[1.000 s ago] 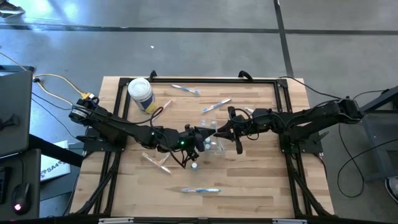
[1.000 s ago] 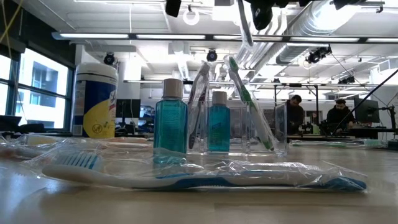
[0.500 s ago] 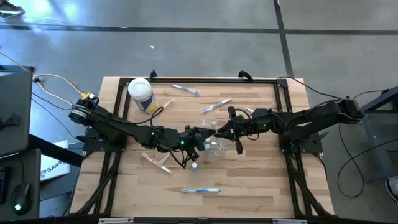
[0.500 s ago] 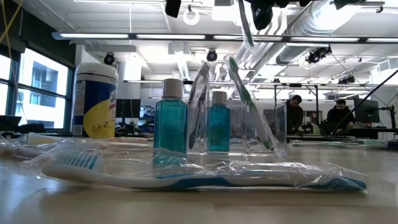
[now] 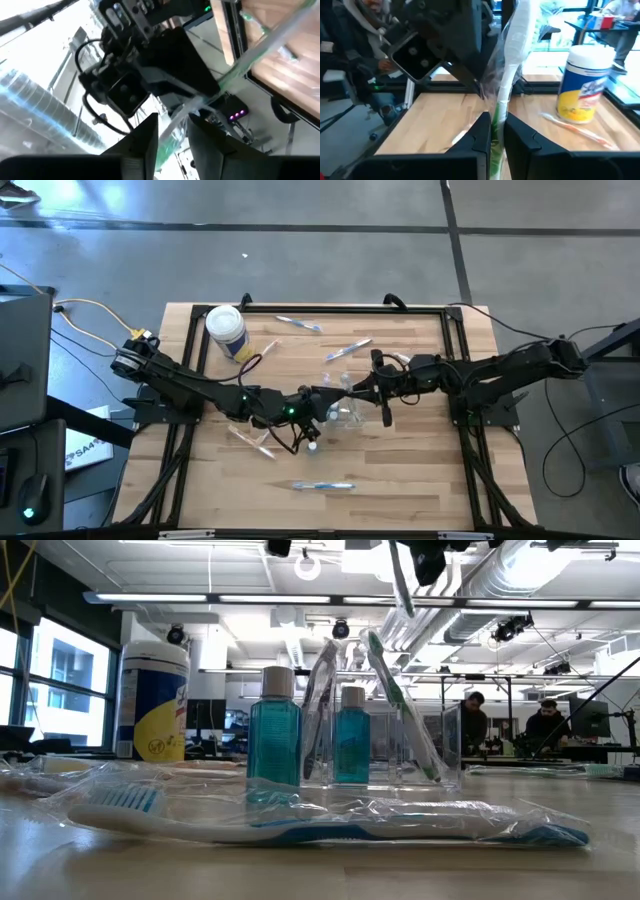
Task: Pick & Place toothbrushing station
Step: Put the bottom green toothbrush into the transparent organizer
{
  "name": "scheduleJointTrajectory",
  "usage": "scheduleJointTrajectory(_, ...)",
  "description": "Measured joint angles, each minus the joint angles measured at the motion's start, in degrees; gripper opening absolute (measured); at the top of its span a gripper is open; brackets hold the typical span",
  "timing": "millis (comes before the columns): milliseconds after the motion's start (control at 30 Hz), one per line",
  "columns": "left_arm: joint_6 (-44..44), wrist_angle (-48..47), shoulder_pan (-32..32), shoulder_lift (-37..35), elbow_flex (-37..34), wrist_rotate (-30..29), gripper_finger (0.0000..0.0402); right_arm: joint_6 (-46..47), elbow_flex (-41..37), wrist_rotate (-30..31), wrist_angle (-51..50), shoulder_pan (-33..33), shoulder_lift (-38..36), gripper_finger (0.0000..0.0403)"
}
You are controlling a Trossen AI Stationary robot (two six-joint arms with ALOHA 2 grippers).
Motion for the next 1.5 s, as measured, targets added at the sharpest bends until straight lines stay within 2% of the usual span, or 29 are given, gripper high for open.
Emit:
scheduleJointTrajectory(100,-1.8,1.3,-0.5,0.0,0.0,-3.7,0.0102,0.1,0.0,0.5,-1.6,0.0,-2.1,0.0024)
scheduleJointTrajectory(200,-8.9,3.2,-0.6,0.0,0.0,-8.8,0.0102,0.1,0.0,2.4,-4.6,0.4,-4.7,0.0024)
scheduleJointTrajectory(500,-33.5,4.2,-0.5,-2.0,0.0,-30.1,0.0102,-0.6,0.0,16.5,-15.6,4.9,-11.9,0.0024)
scheduleJointTrajectory(567,-38.0,1.3,-0.5,-3.3,0.0,-33.0,0.0102,-0.6,0.0,18.2,-17.7,6.0,-13.6,0.0024)
scheduleJointTrajectory(633,-43.3,-5.0,-0.5,-5.1,0.0,-33.0,0.0102,-0.6,-0.1,19.4,-19.1,7.2,-14.9,0.0024)
scheduleJointTrajectory(700,-50.4,-13.6,-0.5,-7.5,0.0,-30.6,0.0102,-0.3,-1.3,21.1,-19.3,8.2,-16.5,0.0024)
scheduleJointTrajectory(800,-63.8,-26.8,1.2,-11.7,0.0,-23.2,0.0102,0.3,-4.2,22.5,-19.6,8.7,-20.5,0.0024)
scheduleJointTrajectory(900,-77.2,-38.5,4.5,-16.3,0.0,-13.7,0.0102,1.6,-7.9,23.1,-18.1,8.7,-25.3,0.0024)
scheduleJointTrajectory(1067,-92.4,-48.4,12.4,-20.7,0.0,6.1,0.0102,0.6,-15.7,21.1,-8.3,8.7,-33.0,0.0024)
scheduleJointTrajectory(1133,-95.3,-51.4,15.6,-21.4,0.0,15.1,0.0102,-1.0,-18.8,18.7,-3.4,8.7,-34.3,0.0024)
scheduleJointTrajectory(1267,-95.9,-54.1,20.5,-21.6,-0.7,28.3,0.0102,-5.4,-23.4,12.1,6.6,8.7,-32.9,0.0024)
scheduleJointTrajectory(1367,-96.3,-54.6,23.1,-21.5,-1.8,33.6,0.0102,-7.8,-25.5,10.8,12.3,8.6,-29.0,0.0024)
scheduleJointTrajectory(1500,-97.3,-54.4,25.8,-21.6,-3.5,38.2,0.0102,-6.4,-25.8,13.2,17.9,7.2,-21.7,0.0024)
